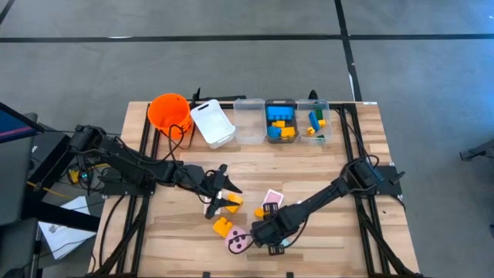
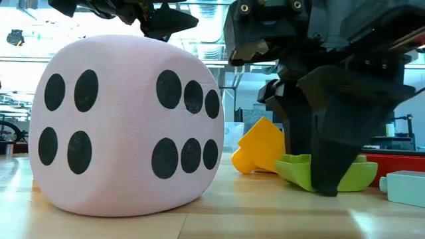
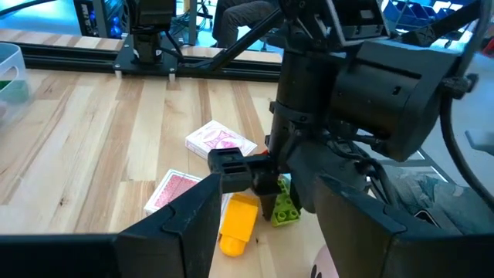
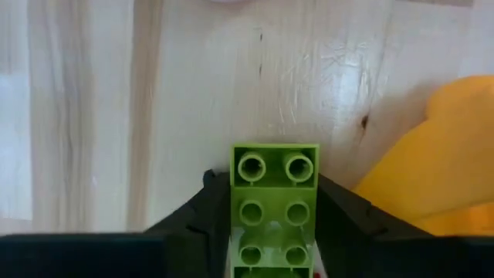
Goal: Pick & Place Toys
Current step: Put the small light green game piece into the right transparent bin
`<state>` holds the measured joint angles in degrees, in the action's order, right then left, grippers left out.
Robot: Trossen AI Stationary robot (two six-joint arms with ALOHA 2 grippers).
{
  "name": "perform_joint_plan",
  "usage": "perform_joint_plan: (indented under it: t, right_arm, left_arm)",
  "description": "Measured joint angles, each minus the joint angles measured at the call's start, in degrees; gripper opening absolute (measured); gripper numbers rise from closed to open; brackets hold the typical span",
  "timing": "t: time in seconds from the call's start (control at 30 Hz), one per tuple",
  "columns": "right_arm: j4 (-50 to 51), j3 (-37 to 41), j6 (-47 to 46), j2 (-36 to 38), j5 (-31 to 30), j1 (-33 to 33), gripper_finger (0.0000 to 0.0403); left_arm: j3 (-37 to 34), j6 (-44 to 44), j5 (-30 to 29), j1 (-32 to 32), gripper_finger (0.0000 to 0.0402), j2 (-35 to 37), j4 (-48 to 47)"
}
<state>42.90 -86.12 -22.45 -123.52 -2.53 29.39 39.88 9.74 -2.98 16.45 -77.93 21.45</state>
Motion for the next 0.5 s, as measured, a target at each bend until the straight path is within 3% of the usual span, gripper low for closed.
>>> perform_joint_plan:
  t: [0.13, 0.23, 0.5]
  right_arm:
    - [8.1, -4.0, -0.4, -0.2, -0.7, 0.3, 0.0137]
    - [12.7, -6.4, -0.5, 1.1, -5.7, 1.4, 0.0137]
    - [15.8, -4.2, -8.9, 16.7, -22.1, 6.7, 0.0137]
  left_arm:
    - [0.0, 0.0, 0.0, 0.0, 0.0198, 0.0, 0.0]
    - [0.0, 0.0, -0.7, -0.2, 0.0198, 0.0, 0.1]
    - [0.0, 2.8, -6.3, -0.5, 0.0198, 0.0, 0.9]
